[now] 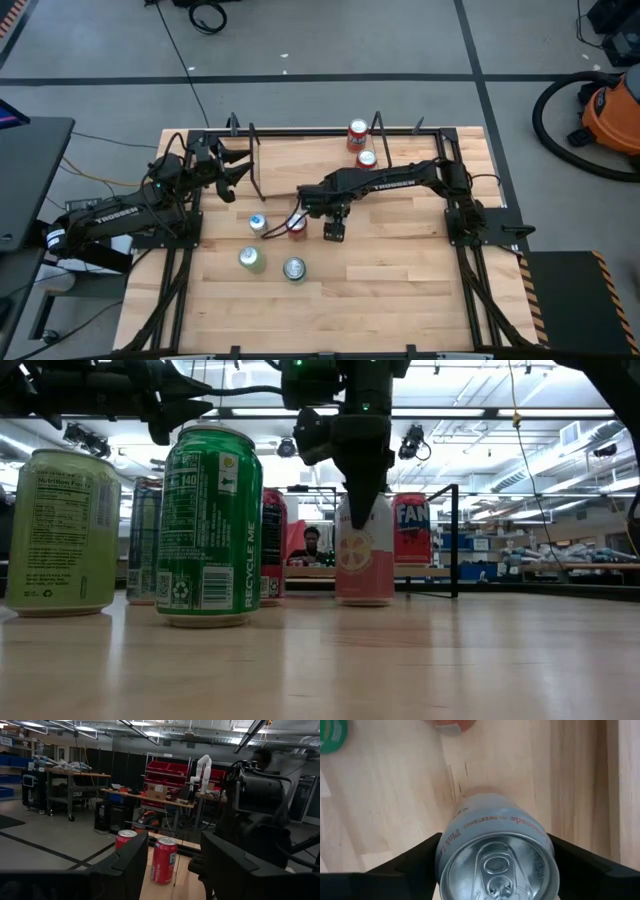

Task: Place canned beverage on shelf
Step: Put the orange-white soda can on the shelf

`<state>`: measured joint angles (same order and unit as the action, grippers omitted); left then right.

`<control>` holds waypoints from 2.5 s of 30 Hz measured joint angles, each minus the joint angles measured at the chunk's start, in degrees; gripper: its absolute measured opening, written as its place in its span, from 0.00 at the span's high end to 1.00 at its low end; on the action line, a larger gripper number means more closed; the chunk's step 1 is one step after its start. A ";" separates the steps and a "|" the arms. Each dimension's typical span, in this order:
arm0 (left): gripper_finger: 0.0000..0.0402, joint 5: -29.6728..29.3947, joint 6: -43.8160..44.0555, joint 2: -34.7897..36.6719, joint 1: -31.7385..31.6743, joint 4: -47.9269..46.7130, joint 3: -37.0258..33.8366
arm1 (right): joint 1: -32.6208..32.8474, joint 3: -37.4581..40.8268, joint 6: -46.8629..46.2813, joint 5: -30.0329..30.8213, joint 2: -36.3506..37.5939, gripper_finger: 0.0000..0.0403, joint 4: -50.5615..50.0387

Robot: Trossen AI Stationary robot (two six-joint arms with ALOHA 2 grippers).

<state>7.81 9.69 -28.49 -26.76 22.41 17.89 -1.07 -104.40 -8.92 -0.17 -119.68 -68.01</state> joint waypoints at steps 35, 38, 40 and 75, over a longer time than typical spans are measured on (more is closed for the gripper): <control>0.52 -0.02 -3.14 0.00 -0.06 1.16 0.00 | -18.55 -15.59 38.63 2.23 -0.24 0.19 -0.09; 0.52 -0.02 -3.41 0.00 -0.06 1.62 0.00 | -20.29 -15.59 40.00 2.24 -0.32 0.19 1.54; 0.52 -0.02 -3.71 -0.02 -0.06 1.64 0.00 | -21.79 -15.60 40.12 1.87 -0.32 0.19 2.44; 0.52 -0.04 -4.98 0.00 -0.06 1.41 0.00 | -30.19 -15.37 40.36 -1.29 -3.88 0.11 3.46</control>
<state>7.77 4.71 -28.49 -26.83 23.83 17.89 -31.27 -119.77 31.44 -1.45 -123.57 -64.56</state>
